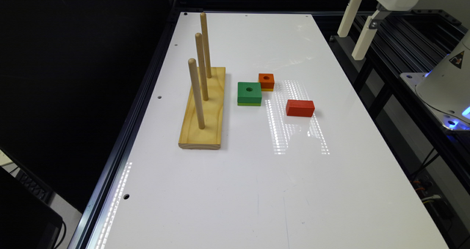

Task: Pick up green block.

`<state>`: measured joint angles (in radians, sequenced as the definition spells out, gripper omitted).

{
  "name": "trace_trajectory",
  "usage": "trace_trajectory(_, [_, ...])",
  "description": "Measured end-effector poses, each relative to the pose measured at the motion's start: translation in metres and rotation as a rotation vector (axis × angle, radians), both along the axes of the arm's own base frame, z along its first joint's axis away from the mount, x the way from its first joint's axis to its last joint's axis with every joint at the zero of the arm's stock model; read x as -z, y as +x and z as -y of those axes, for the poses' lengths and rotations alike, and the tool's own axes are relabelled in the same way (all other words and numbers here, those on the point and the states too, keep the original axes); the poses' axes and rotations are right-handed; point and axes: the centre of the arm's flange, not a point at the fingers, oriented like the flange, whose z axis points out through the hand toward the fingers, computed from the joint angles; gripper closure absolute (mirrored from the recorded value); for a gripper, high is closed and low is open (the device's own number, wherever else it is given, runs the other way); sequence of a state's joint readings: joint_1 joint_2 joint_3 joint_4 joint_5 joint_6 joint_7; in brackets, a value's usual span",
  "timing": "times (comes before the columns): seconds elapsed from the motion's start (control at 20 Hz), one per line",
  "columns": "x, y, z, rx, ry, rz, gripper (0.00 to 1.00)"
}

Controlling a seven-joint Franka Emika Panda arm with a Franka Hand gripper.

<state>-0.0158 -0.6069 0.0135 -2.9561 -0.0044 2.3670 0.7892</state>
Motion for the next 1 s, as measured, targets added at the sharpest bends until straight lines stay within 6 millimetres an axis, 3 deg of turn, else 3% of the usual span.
trace_trajectory(0.65, [-0.006,0.005,0.001,0.002,-0.003,0.017,0.0])
trace_trajectory(1.0, [-0.012,0.028,0.001,0.002,-0.002,0.016,0.0])
